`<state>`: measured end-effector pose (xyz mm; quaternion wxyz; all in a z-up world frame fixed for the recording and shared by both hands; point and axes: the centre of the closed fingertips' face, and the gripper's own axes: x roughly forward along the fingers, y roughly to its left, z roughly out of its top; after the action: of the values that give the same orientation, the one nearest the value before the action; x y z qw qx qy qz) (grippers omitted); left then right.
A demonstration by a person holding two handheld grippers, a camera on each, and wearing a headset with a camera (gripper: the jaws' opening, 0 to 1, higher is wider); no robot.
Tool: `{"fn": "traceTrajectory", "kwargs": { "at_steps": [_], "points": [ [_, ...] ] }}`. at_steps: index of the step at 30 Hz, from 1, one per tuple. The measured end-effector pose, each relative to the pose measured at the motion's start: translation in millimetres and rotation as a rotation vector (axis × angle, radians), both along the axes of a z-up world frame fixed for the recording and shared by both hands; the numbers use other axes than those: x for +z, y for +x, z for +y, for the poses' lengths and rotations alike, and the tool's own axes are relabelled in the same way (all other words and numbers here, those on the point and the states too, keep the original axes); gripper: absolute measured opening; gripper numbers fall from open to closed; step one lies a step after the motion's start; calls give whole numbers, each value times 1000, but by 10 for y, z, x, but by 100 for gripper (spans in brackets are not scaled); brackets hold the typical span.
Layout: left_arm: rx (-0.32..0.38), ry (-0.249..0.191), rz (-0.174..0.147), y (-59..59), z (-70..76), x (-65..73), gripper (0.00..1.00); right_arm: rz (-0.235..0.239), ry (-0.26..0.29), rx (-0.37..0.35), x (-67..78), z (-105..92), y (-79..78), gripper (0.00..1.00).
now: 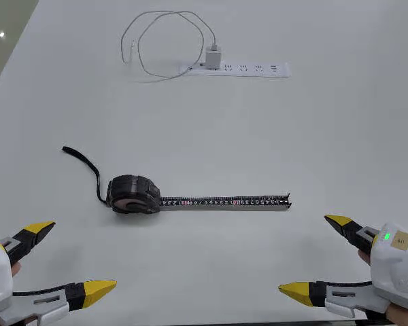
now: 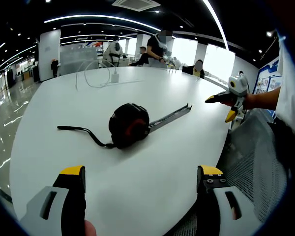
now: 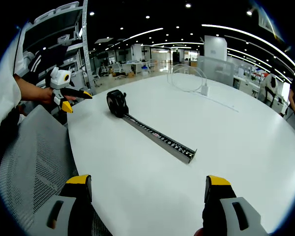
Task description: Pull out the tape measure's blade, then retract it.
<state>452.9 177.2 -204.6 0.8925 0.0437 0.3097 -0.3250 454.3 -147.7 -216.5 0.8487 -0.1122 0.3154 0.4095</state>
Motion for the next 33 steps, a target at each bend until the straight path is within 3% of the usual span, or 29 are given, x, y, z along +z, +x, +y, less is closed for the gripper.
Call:
{"fn": "traceTrajectory", "kwargs": {
  "at_steps": [8, 33],
  "points": [
    [2, -1, -1, 10, 8, 0, 92, 6, 9, -2, 6, 11, -10, 99],
    [2, -9, -9, 48, -62, 28, 91, 7, -2, 7, 3, 15, -14, 99]
  ]
}}
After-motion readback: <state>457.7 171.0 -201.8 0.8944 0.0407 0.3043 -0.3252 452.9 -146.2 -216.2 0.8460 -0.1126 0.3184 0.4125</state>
